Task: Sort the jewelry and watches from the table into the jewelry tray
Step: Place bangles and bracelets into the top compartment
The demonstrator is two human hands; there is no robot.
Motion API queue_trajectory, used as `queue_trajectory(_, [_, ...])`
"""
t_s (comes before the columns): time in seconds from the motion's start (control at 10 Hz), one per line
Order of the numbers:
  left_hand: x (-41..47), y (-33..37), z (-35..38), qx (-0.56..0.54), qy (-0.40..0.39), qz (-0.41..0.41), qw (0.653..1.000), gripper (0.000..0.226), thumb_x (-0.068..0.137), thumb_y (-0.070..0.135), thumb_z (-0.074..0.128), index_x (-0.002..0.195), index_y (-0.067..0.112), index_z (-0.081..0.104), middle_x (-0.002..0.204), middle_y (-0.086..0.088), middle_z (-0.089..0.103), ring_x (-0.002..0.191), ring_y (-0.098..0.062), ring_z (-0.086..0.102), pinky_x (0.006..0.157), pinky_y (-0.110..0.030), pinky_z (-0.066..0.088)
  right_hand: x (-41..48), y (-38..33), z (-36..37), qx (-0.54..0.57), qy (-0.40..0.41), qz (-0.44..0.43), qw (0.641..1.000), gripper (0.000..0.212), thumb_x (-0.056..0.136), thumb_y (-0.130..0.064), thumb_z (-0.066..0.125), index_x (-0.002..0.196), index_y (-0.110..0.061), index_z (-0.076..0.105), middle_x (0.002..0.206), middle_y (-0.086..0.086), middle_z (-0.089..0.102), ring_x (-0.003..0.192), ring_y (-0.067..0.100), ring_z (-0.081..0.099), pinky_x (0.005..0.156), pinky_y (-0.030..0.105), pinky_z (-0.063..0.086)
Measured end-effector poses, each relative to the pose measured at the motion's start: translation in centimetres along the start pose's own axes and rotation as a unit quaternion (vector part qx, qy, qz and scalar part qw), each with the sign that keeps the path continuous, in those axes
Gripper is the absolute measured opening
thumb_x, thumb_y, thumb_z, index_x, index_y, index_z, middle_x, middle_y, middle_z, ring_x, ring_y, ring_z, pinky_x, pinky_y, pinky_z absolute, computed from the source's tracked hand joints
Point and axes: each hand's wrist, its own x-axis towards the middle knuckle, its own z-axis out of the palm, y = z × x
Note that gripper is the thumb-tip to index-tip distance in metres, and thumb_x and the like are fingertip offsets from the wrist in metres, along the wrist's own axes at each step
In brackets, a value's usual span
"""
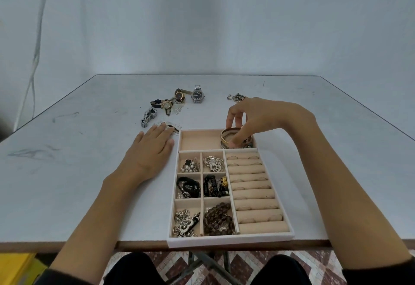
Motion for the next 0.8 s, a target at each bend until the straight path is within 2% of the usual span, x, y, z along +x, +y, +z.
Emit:
queue_trajectory(0.2, [0.0, 0.1, 0.0, 0.001, -0.002, 0.0, 1.0, 0.049, 0.104, 0.033, 0.019, 0.152, 0.022, 0.019, 0.161, 0.003, 0.01, 0.148, -0.013, 0.003, 0.119, -0.035, 0.0, -0.2, 0.0, -0.1, 0.006, 0.009, -0.002, 1.0, 0.046, 0.063, -0.042, 0.085, 0.103, -0.025, 0.069, 0.101, -0.003, 0.064, 0.08, 0.005, 0.056, 0.063, 0.021, 0.04])
queue_trajectory(0.3, [0.0, 0.1, -0.1, 0.0, -0.003, -0.001, 1.0, 0.049, 0.104, 0.033, 0.02, 0.152, 0.022, 0.018, 0.161, 0.003, 0.01, 0.148, -0.013, 0.003, 0.119, -0.035, 0.0, -0.4, -0.2, -0.3, 0.014, 0.001, -0.001, 1.0, 0.041, 0.065, -0.035, 0.086, 0.101, -0.021, 0.072, 0.092, -0.004, 0.067, 0.069, 0.005, 0.055, 0.058, 0.019, 0.044])
queue_trajectory(0.4, [0.0, 0.1, -0.1, 0.002, -0.003, 0.0, 1.0, 0.049, 0.104, 0.033, 0.019, 0.152, 0.023, 0.018, 0.161, 0.003, 0.01, 0.148, -0.013, 0.003, 0.119, -0.034, 0.0, -0.3, 0.0, -0.4, 0.014, -0.003, 0.011, 1.0, 0.03, 0.065, -0.033, 0.086, 0.089, -0.018, 0.075, 0.057, -0.018, 0.062, 0.053, -0.003, 0.052, 0.051, 0.014, 0.041])
queue_trajectory(0.5, [0.0, 0.0, 0.0, 0.001, -0.004, 0.001, 1.0, 0.049, 0.104, 0.033, 0.019, 0.152, 0.023, 0.018, 0.161, 0.003, 0.009, 0.148, -0.013, 0.003, 0.119, -0.034, 0.0, -0.2, 0.1, -0.2, 0.016, -0.003, 0.012, 1.0, 0.029, 0.065, -0.032, 0.086, 0.087, -0.018, 0.075, 0.061, -0.015, 0.061, 0.057, 0.001, 0.052, 0.051, 0.015, 0.042])
queue_trajectory(0.6, [-0.1, 0.1, -0.1, -0.001, -0.003, 0.001, 1.0, 0.049, 0.104, 0.033, 0.019, 0.152, 0.022, 0.018, 0.161, 0.003, 0.01, 0.148, -0.013, 0.003, 0.119, -0.035, -0.001, 0.0, 0.4, -0.2, 0.027, -0.011, -0.004, 1.0, 0.032, 0.066, -0.036, 0.085, 0.091, -0.019, 0.074, 0.078, -0.007, 0.069, 0.066, 0.004, 0.058, 0.052, 0.017, 0.044])
queue_trajectory(0.7, [-0.1, 0.1, -0.1, -0.001, -0.001, 0.001, 1.0, 0.049, 0.104, 0.033, 0.019, 0.152, 0.022, 0.018, 0.161, 0.003, 0.01, 0.148, -0.013, 0.003, 0.119, -0.035, 0.0, 0.5, 1.5, -0.7, 0.07, 0.043, -0.022, 0.996, 0.027, 0.076, -0.04, 0.077, 0.09, -0.018, 0.073, 0.077, -0.003, 0.07, 0.067, 0.008, 0.063, 0.052, 0.021, 0.047])
queue_trajectory(0.8, [-0.1, 0.1, -0.1, 0.0, -0.001, 0.0, 1.0, 0.049, 0.104, 0.033, 0.02, 0.152, 0.022, 0.018, 0.161, 0.003, 0.01, 0.148, -0.013, 0.003, 0.118, -0.034, 0.0, 2.6, 4.2, -0.9, 0.137, 0.175, 0.036, 0.974, 0.017, 0.087, -0.028, 0.068, 0.088, -0.011, 0.07, 0.078, 0.003, 0.068, 0.066, 0.015, 0.063, 0.052, 0.023, 0.048])
